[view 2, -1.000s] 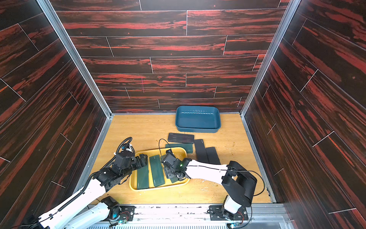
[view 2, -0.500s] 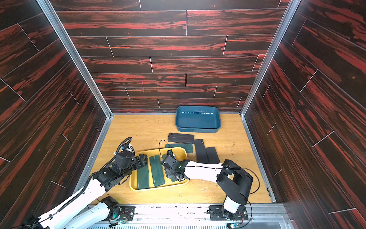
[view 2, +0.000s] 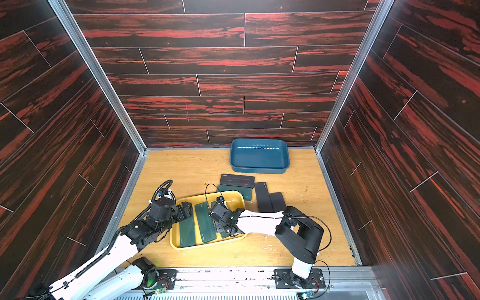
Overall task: Place the pencil cases by color into the storage box
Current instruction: Place the pencil case at the storage box.
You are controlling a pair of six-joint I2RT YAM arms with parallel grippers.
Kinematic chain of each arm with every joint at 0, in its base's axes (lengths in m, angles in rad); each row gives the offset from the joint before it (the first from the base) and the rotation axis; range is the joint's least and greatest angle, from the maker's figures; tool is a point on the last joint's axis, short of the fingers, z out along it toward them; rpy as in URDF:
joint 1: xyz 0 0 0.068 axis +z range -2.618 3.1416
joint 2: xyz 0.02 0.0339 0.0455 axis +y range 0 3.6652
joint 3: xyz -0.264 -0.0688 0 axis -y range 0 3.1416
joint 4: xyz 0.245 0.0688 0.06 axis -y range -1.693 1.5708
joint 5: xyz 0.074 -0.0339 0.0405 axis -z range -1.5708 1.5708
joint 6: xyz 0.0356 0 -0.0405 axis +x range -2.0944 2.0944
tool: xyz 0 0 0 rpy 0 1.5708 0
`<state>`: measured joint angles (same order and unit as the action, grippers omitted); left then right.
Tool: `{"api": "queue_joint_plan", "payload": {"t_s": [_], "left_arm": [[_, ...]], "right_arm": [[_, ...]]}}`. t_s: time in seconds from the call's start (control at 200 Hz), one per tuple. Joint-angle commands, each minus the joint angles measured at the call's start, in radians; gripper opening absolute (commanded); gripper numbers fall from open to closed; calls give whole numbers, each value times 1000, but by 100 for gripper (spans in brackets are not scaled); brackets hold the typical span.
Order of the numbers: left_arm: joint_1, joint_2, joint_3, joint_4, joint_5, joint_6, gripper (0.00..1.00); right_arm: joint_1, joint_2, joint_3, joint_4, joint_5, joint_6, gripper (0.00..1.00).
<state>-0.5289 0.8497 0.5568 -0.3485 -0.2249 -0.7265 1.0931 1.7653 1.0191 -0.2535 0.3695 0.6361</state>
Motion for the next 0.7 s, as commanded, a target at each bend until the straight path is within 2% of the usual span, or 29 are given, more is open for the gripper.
{"api": "queue_joint_plan", "payload": {"t_s": [0.0,0.391,0.696], "left_arm": [[-3,-3,10,-69,-56,-24,92],[-1,-90,30,-249,-265,-120,95],[5,-101,4,-269,-249,-185,96]], "right_arm": [[0,43,38,16,-13,13,52],[-2,102,104,25,-59,-20,58],[-7,134,136,50,-127,-41,80]]}}
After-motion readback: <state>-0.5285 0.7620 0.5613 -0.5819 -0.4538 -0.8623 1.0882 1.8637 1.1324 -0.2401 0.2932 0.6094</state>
